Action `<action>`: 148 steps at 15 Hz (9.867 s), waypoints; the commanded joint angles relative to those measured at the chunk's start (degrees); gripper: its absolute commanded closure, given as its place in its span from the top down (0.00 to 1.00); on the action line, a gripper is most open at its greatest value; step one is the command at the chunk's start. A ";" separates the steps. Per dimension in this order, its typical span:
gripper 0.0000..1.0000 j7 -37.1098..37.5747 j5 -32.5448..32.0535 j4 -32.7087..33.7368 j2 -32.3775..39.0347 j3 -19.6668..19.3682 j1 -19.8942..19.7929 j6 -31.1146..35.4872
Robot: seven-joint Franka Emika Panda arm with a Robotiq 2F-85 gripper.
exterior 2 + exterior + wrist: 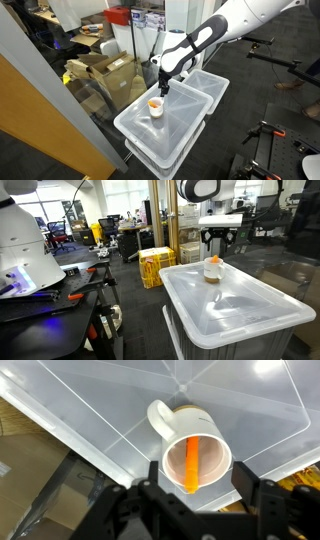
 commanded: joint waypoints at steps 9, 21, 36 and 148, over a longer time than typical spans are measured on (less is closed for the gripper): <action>0.66 0.35 -2.87 7.42 5.16 1.50 1.81 -7.06; 0.56 0.57 -2.73 13.14 9.60 1.32 2.13 -10.09; 0.53 1.19 -2.78 23.69 16.62 0.79 3.58 -16.69; 1.00 24.55 14.05 4.46 -1.50 1.08 -13.57 -8.53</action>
